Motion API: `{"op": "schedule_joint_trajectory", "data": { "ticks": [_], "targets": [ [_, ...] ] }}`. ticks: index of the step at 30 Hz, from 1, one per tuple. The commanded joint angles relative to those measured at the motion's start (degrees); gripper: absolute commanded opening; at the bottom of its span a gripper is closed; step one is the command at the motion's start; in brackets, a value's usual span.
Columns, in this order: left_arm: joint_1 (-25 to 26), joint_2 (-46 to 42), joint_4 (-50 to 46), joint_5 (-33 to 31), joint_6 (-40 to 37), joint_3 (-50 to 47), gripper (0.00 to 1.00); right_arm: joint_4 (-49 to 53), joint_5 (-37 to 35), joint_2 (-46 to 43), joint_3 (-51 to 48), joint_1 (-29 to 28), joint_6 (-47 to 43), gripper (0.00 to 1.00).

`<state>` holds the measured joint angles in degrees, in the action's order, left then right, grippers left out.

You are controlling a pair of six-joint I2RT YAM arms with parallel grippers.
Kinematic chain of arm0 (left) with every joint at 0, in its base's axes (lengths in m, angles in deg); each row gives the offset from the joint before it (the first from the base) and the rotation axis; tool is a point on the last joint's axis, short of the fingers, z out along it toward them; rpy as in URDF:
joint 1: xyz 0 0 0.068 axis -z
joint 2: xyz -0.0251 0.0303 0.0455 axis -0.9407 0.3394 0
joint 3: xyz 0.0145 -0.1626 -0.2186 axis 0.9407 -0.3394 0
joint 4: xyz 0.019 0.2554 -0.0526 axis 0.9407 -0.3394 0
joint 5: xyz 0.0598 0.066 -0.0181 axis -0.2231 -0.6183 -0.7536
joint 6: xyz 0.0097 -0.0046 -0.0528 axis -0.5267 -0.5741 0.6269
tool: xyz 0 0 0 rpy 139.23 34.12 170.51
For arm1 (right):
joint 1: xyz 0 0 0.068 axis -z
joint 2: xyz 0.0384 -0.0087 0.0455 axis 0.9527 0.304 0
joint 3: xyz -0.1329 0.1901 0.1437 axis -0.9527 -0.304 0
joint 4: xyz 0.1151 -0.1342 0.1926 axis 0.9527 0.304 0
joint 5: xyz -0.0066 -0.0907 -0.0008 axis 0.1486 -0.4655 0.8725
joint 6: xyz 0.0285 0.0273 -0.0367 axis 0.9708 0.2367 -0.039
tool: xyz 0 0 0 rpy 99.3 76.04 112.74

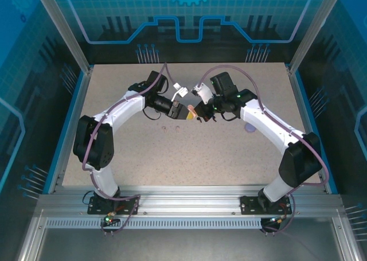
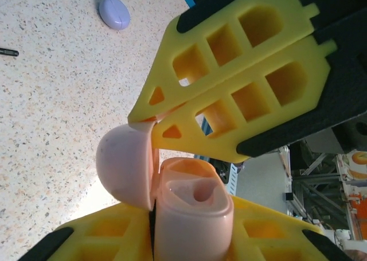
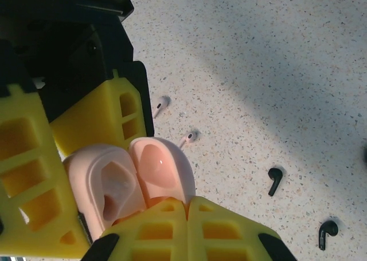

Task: Insert the wireless bluetooth earbuds into the charging case

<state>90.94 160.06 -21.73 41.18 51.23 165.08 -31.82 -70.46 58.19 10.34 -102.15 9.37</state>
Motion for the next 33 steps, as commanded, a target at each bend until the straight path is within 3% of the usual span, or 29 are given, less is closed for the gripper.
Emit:
{"op": "schedule_joint_trajectory", "data": {
  "ticks": [1, 10, 13, 15, 18, 24, 29, 33],
  "targets": [
    [-0.2, -1.9, 2.0, 1.3, 0.9, -1.1, 0.27, -0.6, 0.3, 0.0, 1.0, 0.3, 0.7, 0.00],
    [-0.5, -3.9, 6.7, 0.6, 3.5, -3.6, 0.03, -1.0, 0.2, -0.5, 0.7, 0.3, 1.3, 0.00],
    [-0.8, -4.9, 8.0, -0.1, 4.0, -4.6, 0.00, -1.4, -0.2, -0.7, 0.6, 0.4, 1.8, 0.00],
    [-1.0, -5.6, 8.5, -0.6, 4.2, -5.1, 0.00, -1.8, -1.2, -1.0, 0.7, 0.9, 3.0, 0.10],
    [-1.3, -7.6, 9.9, -2.3, 4.7, -6.9, 0.00, -2.2, -1.3, -2.1, 0.9, 2.3, 5.7, 0.34],
    [-4.7, -16.3, 22.1, -9.4, 10.6, -16.7, 0.00, -2.2, 2.5, -8.4, -0.4, 6.1, 12.0, 0.54],
    [-6.2, -26.9, 33.8, -20.2, 14.5, -26.7, 0.00, 1.5, 1.8, -8.7, -0.5, 6.7, 19.2, 0.59],
    [-6.2, -34.4, 44.2, -28.2, 17.8, -33.3, 0.00, 2.2, -1.7, -4.7, -0.8, 4.0, 25.3, 0.60]
  ]
}}
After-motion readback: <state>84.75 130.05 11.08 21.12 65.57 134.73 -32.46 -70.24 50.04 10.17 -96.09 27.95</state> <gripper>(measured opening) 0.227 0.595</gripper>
